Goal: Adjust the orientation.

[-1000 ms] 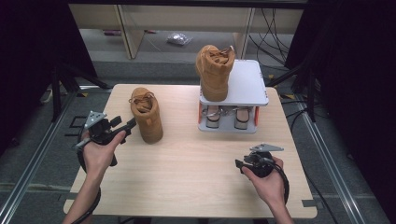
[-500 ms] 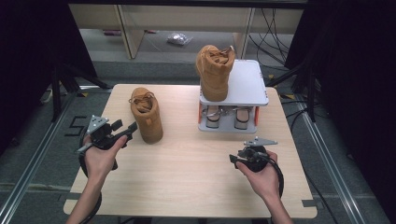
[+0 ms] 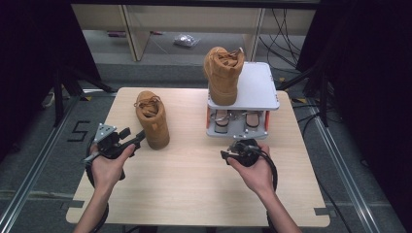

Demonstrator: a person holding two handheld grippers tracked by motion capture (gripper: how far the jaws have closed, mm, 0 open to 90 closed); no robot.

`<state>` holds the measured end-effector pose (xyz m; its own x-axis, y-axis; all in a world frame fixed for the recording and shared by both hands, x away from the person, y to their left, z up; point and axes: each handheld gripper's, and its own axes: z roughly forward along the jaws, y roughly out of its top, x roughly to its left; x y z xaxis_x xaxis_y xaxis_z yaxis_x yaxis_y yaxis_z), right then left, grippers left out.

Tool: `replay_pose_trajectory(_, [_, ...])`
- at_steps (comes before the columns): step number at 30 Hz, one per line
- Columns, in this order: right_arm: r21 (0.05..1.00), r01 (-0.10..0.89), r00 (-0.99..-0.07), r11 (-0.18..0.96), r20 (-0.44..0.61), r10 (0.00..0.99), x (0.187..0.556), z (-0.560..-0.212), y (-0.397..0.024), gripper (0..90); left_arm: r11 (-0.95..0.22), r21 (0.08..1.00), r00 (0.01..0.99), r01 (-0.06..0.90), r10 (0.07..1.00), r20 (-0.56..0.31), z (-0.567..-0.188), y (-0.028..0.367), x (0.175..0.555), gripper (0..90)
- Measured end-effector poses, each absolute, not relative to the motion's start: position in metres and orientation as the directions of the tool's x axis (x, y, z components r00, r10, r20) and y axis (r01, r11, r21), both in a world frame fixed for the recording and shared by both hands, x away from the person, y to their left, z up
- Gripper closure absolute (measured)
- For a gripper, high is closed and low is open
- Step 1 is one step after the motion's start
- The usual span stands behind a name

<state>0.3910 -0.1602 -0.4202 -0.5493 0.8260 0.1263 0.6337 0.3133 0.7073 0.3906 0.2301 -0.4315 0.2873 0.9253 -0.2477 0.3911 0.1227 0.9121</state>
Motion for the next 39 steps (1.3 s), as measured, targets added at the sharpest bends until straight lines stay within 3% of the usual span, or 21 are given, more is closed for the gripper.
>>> replay_pose_trajectory(23, [0.715,0.598,-0.631,0.363,0.140,0.763,0.441,-0.400,-0.076,57.7,0.157,0.911,0.272,0.382,0.923,-0.273,-0.433,0.229,0.390,38.3])
replay_pose_trajectory(26, [0.680,0.649,-0.603,0.340,0.187,0.776,0.446,-0.397,-0.059,58.2,0.152,0.910,0.277,0.385,0.922,-0.271,-0.435,0.227,0.389,38.3])
replay_pose_trajectory(39, [0.686,0.632,-0.619,0.360,0.167,0.767,0.491,-0.390,-0.009,58.1,0.159,0.909,0.274,0.386,0.921,-0.278,-0.439,0.226,0.387,38.0])
